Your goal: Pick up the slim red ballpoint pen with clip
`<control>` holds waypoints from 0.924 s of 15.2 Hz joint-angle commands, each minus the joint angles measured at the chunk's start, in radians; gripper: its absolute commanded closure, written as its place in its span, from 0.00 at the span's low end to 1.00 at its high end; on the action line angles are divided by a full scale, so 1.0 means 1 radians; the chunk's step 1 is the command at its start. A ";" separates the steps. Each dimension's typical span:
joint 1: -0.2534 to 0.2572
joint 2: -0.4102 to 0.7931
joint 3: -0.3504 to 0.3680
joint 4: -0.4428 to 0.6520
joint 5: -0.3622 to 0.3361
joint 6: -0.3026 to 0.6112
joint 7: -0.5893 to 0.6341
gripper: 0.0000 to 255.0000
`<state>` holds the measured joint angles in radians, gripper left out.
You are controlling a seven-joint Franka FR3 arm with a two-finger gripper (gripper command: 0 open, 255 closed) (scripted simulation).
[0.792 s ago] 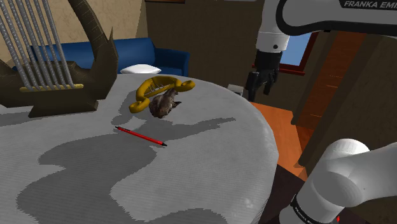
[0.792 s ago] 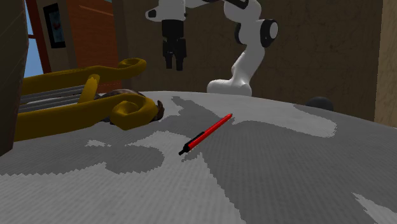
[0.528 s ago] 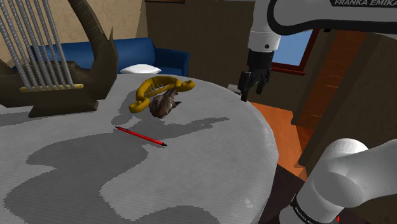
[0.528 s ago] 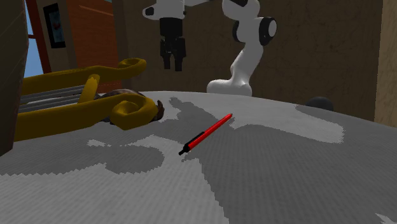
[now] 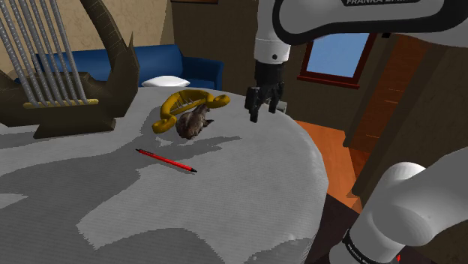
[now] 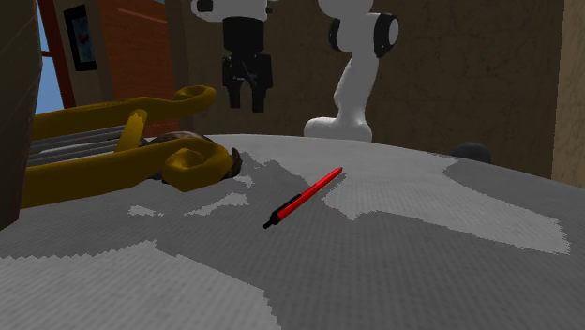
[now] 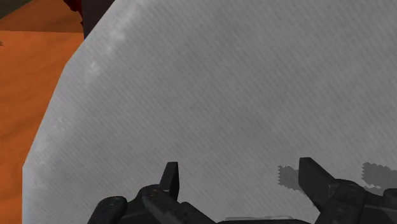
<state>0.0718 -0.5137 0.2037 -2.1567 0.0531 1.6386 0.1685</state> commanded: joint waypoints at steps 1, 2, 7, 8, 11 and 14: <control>0.012 0.055 0.028 0.040 0.004 0.020 0.012 0.00; 0.018 0.084 0.042 0.062 0.004 0.029 0.019 0.00; 0.044 0.236 0.113 0.190 -0.010 0.061 0.058 0.00; 0.050 0.267 0.127 0.218 -0.016 0.065 0.066 0.00; 0.069 0.364 0.169 0.309 -0.041 0.072 0.094 0.00; 0.094 0.466 0.208 0.409 -0.076 0.071 0.124 0.00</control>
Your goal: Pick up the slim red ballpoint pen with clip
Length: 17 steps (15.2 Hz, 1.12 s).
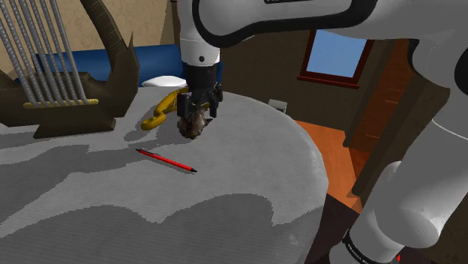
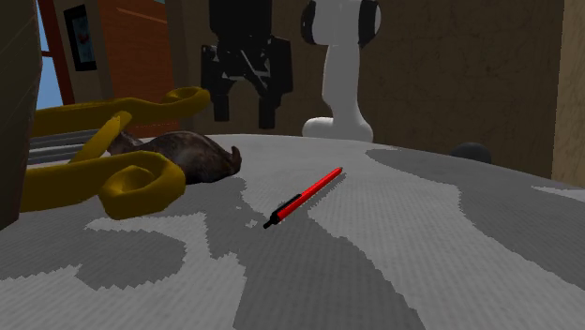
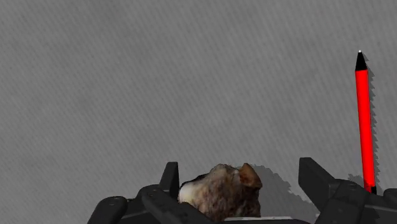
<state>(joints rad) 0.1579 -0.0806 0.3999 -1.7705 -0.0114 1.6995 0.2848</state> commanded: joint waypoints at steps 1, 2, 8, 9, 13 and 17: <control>0.018 0.068 0.024 0.059 -0.026 0.008 0.018 0.00; 0.029 0.104 0.036 0.097 -0.041 0.004 0.029 0.00; 0.125 0.336 0.089 0.359 -0.152 -0.047 0.085 0.00; 0.147 0.378 0.095 0.411 -0.173 -0.061 0.092 0.00; 0.221 0.503 0.101 0.564 -0.233 -0.098 0.105 0.00; 0.207 0.489 0.101 0.488 -0.227 -0.036 0.109 0.00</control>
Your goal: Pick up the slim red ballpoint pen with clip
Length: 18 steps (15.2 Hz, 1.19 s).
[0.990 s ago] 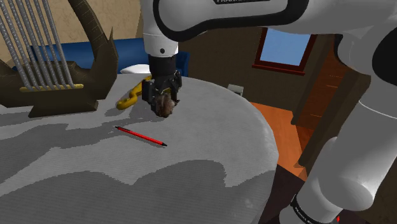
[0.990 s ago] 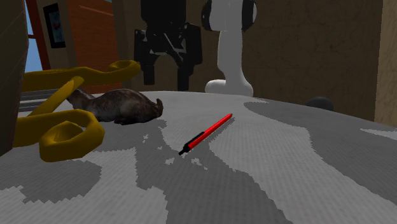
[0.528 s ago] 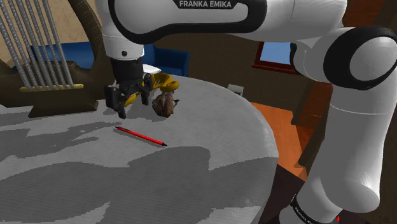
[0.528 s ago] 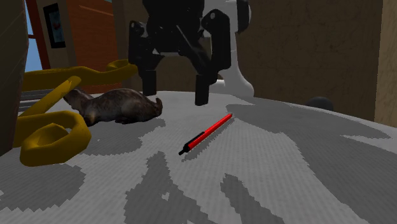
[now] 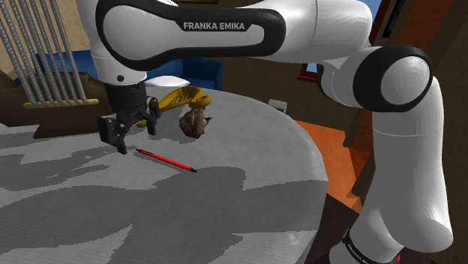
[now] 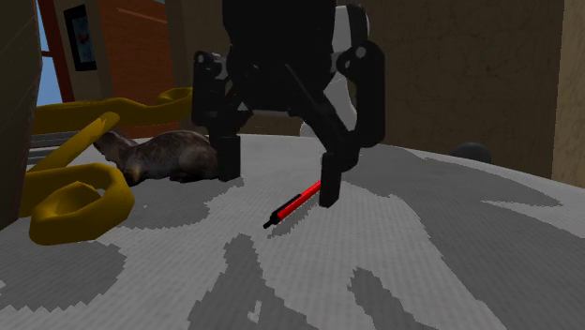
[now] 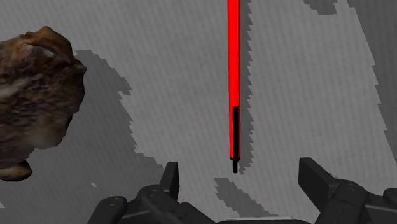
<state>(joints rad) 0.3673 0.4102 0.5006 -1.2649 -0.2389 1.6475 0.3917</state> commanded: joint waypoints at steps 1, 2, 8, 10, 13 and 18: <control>-0.005 -0.004 0.000 -0.035 0.001 0.031 0.003 0.00; -0.008 -0.006 0.000 -0.052 0.002 0.046 0.004 0.00; -0.009 -0.007 0.000 -0.061 0.002 0.054 0.005 1.00; -0.009 -0.007 -0.001 -0.062 0.002 0.055 0.005 1.00; -0.005 -0.002 0.000 -0.051 0.000 0.049 0.006 1.00; -0.001 0.000 0.000 -0.010 0.000 0.010 0.001 1.00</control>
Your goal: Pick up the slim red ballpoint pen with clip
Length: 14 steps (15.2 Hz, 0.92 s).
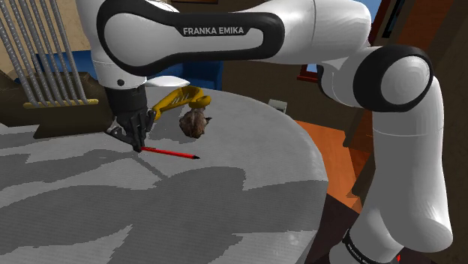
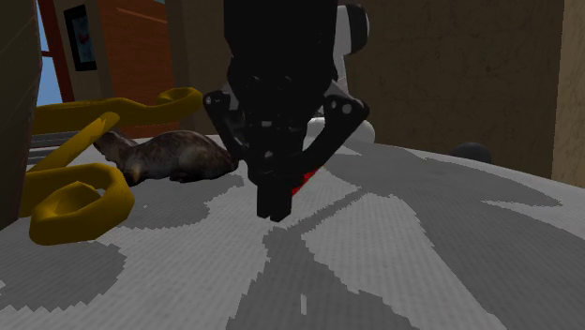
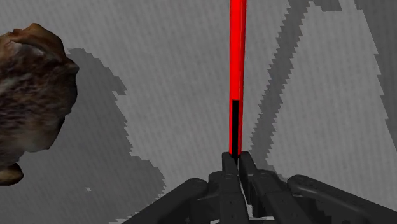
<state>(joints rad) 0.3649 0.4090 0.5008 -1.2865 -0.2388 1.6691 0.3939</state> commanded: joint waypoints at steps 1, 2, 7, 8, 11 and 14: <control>0.005 0.004 0.000 0.030 -0.001 -0.027 -0.002 1.00; 0.008 0.007 0.000 0.049 -0.003 -0.042 -0.002 1.00; 0.030 0.032 -0.001 0.155 -0.013 -0.124 -0.007 1.00; 0.035 0.038 -0.001 0.179 -0.016 -0.142 -0.007 1.00; 0.055 0.062 -0.003 0.259 -0.027 -0.197 -0.010 1.00; 0.064 0.073 -0.004 0.293 -0.033 -0.220 -0.012 1.00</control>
